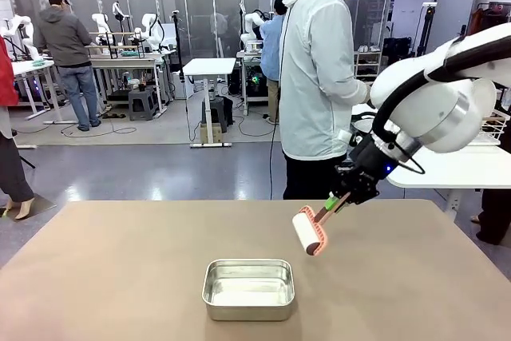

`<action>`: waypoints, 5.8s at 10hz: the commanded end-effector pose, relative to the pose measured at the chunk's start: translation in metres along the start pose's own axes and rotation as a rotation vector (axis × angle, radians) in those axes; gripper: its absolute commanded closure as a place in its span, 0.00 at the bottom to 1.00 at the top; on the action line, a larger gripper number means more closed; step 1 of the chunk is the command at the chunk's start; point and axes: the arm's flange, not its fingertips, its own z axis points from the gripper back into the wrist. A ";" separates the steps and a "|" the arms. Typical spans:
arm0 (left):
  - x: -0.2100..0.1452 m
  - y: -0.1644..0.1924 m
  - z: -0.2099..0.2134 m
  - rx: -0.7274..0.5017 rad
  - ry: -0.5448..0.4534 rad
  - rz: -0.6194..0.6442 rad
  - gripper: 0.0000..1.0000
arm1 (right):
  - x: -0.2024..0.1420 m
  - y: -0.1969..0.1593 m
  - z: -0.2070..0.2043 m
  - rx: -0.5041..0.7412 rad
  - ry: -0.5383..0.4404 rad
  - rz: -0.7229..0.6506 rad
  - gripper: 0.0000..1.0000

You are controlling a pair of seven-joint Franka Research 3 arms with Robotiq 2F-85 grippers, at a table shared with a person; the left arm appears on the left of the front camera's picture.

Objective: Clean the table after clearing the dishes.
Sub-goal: When the right (or left) Handle tray is removed, use the right hand (or left hand) to clean the right (or left) side of the table with the Lint Roller, then place the Lint Roller back on top of the Airtight Container.

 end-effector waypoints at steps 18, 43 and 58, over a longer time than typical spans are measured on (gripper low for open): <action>-0.002 -0.002 0.002 -0.008 -0.007 0.002 0.00 | 0.000 -0.236 0.031 0.014 0.075 -0.350 0.80; -0.002 -0.002 0.002 -0.008 -0.007 0.002 0.00 | -0.024 -0.122 0.210 -0.386 -0.014 -0.153 0.80; -0.002 -0.002 0.002 -0.008 -0.007 0.002 0.00 | -0.019 0.177 0.125 -0.343 0.307 0.945 0.80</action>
